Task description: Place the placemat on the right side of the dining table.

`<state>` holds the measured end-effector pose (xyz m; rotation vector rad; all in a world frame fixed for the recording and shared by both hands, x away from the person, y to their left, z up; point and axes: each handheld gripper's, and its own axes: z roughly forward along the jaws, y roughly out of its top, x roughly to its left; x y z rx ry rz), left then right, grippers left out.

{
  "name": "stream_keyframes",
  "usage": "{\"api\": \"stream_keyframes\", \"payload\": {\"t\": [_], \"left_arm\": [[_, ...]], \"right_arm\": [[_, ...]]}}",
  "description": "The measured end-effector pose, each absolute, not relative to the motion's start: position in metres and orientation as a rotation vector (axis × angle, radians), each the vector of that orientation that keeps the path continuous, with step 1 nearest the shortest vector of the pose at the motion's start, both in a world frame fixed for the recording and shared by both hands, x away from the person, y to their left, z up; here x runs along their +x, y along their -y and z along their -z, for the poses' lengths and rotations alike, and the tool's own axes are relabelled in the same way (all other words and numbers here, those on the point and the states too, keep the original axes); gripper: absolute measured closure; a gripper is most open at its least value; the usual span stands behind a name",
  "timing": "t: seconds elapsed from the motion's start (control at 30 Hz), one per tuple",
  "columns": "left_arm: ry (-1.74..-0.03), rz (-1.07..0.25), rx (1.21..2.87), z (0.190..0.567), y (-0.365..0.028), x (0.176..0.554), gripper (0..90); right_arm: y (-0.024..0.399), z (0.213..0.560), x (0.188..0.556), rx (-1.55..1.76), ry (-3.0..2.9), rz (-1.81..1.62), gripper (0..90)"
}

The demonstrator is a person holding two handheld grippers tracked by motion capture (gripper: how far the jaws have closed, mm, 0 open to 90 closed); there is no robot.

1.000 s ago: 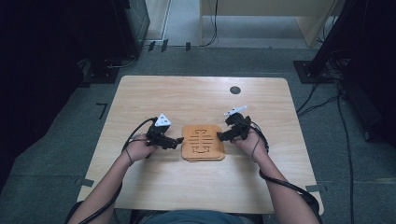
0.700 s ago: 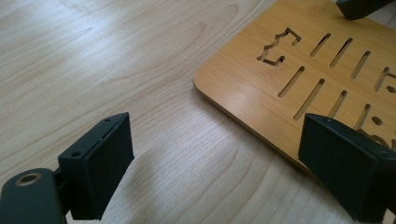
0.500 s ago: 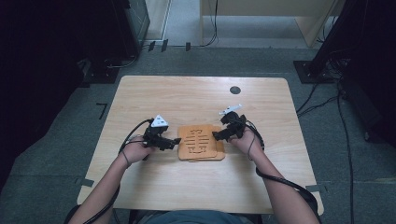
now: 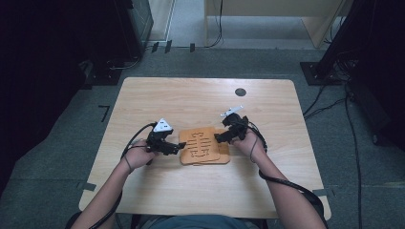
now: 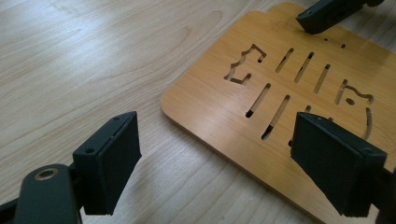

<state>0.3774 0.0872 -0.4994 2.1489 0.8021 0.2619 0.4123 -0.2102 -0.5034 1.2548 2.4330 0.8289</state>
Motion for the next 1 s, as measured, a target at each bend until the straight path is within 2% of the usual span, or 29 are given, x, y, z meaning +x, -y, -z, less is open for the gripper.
{"api": "stream_keyframes", "payload": {"t": [0.5,0.7,0.77,1.0], "left_arm": [[-0.784,-0.214,2.172,0.504,-0.08,0.373,14.9],[-0.772,-0.207,2.172,0.504,-0.077,0.371,14.9],[-0.767,-0.202,2.178,0.505,-0.076,0.37,14.9],[-0.769,-0.196,2.189,0.507,-0.074,0.37,14.9]], "right_arm": [[0.203,0.497,0.413,1.276,-2.425,-0.845,0.5],[0.201,0.492,0.41,1.302,-2.42,-0.882,7.2],[0.2,0.491,0.411,1.344,-2.445,-0.891,14.8],[0.193,0.488,0.409,1.356,-2.484,-0.938,14.2]]}}
